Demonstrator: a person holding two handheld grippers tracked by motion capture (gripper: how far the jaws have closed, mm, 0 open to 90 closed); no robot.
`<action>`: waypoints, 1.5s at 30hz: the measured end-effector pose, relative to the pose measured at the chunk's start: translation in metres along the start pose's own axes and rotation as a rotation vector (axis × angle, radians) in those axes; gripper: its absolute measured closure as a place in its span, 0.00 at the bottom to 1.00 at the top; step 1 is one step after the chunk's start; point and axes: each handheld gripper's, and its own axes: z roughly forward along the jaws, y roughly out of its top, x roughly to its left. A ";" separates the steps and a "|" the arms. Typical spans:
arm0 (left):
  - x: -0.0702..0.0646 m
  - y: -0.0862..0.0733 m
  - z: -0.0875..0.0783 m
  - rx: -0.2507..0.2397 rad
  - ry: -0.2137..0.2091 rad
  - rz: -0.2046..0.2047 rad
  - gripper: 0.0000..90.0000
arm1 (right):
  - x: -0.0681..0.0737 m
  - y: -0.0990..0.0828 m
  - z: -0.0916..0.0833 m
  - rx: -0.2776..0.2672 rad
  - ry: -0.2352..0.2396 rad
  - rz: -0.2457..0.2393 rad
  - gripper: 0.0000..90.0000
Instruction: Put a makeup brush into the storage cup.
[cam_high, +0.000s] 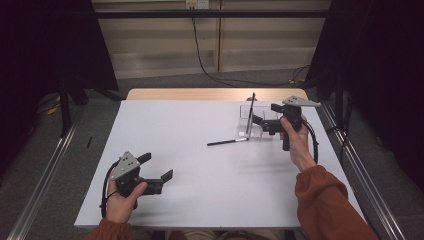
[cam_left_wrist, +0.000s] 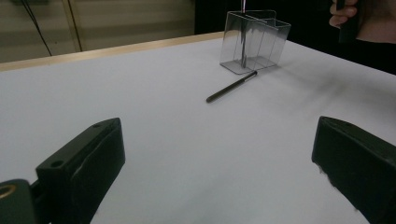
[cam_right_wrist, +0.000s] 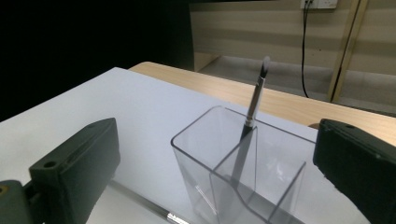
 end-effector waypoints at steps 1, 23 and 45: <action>0.000 0.000 0.000 -0.003 -0.003 -0.007 0.03 | 0.000 -0.001 -0.002 0.000 0.001 0.000 0.00; 0.002 0.000 -0.003 -0.027 0.045 0.011 0.03 | 0.010 -0.023 -0.044 -0.027 0.021 -0.035 0.00; -0.003 -0.003 -0.008 -0.017 0.051 0.028 0.03 | 0.020 -0.053 -0.100 -0.037 -0.030 -0.039 0.01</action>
